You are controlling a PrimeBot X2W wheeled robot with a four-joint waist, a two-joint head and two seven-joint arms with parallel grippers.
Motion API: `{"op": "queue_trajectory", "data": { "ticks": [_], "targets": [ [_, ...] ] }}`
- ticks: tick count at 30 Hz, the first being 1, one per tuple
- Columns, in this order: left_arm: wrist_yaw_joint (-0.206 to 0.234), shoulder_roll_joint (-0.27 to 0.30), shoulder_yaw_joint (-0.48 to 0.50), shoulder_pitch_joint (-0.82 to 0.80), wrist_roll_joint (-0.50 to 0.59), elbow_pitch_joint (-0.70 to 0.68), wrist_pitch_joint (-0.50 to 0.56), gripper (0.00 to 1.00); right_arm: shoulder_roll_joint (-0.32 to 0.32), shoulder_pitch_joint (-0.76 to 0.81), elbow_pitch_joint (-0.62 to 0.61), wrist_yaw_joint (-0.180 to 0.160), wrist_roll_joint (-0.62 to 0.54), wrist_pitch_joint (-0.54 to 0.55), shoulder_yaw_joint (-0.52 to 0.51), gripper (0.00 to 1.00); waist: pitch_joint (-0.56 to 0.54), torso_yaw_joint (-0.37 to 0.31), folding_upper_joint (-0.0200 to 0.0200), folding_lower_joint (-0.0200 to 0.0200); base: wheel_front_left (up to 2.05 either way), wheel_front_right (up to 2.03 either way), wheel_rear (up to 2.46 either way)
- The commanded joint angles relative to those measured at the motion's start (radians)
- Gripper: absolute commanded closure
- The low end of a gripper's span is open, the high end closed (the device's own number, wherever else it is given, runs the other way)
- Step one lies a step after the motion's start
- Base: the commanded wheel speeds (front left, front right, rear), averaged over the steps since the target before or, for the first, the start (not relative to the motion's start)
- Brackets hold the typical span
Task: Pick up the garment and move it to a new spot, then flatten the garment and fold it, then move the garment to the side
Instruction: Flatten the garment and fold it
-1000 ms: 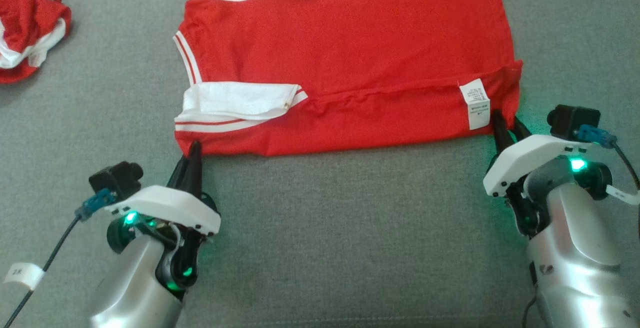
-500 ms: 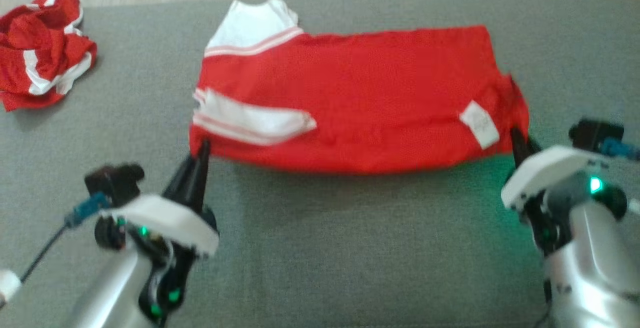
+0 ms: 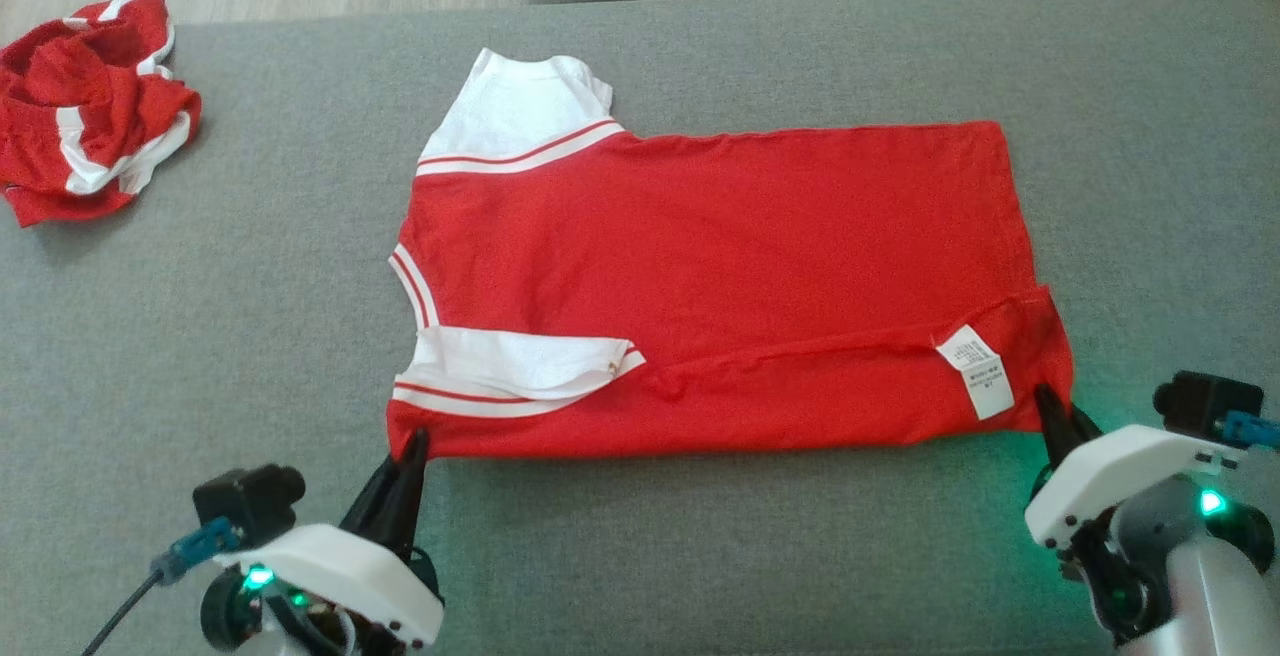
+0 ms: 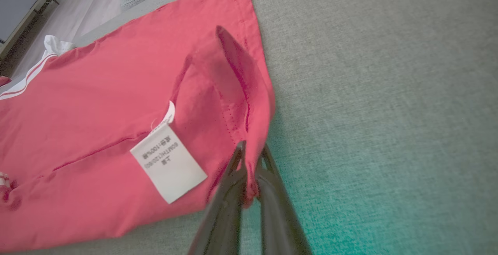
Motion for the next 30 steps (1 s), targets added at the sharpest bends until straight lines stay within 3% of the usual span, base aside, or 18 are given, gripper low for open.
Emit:
{"op": "queue_trajectory", "data": {
  "ticks": [1,2,3,10,16,22,30],
  "targets": [
    [0.004,0.012,0.039,-0.036,0.004,-0.017,-0.02,0.76,-0.006,-0.007,-0.045,0.007,0.0,-0.01,0.011,0.0,0.001,-0.003,-0.0001,0.0,0.0,0.0,0.0],
    [0.005,0.013,0.041,-0.038,0.006,-0.012,-0.023,0.44,-0.006,-0.001,-0.05,0.007,-0.003,-0.015,0.009,0.0,0.002,-0.005,-0.0001,0.0,0.0,0.0,0.0],
    [0.006,0.014,0.044,-0.042,0.008,-0.009,-0.027,0.0,-0.006,0.006,-0.056,0.007,-0.005,-0.02,0.008,0.0,0.004,-0.007,-0.0001,0.0,0.0,0.0,0.0],
    [0.01,0.079,0.088,-0.118,0.038,-0.038,-0.026,0.0,-0.006,0.033,-0.139,0.007,-0.015,-0.046,-0.01,0.0,0.033,-0.029,-0.0001,0.0,0.0,0.0,0.0],
    [0.007,0.172,0.141,-0.315,0.082,-0.081,0.034,0.0,-0.006,-0.007,-0.242,0.007,-0.026,-0.042,-0.006,0.0,0.085,-0.066,-0.0001,0.0,0.0,0.0,0.0],
    [-0.039,0.246,0.141,-0.597,0.133,-0.029,0.152,0.0,-0.006,-0.11,-0.299,0.007,-0.058,-0.033,0.042,0.0,0.168,-0.125,-0.0001,0.0,0.0,0.0,0.0],
    [-0.1,0.261,0.073,-0.839,0.186,0.151,0.295,0.0,-0.006,-0.247,-0.303,0.007,-0.058,-0.037,0.148,0.0,0.28,-0.211,-0.0001,0.0,0.0,0.0,0.0]
  ]
}}
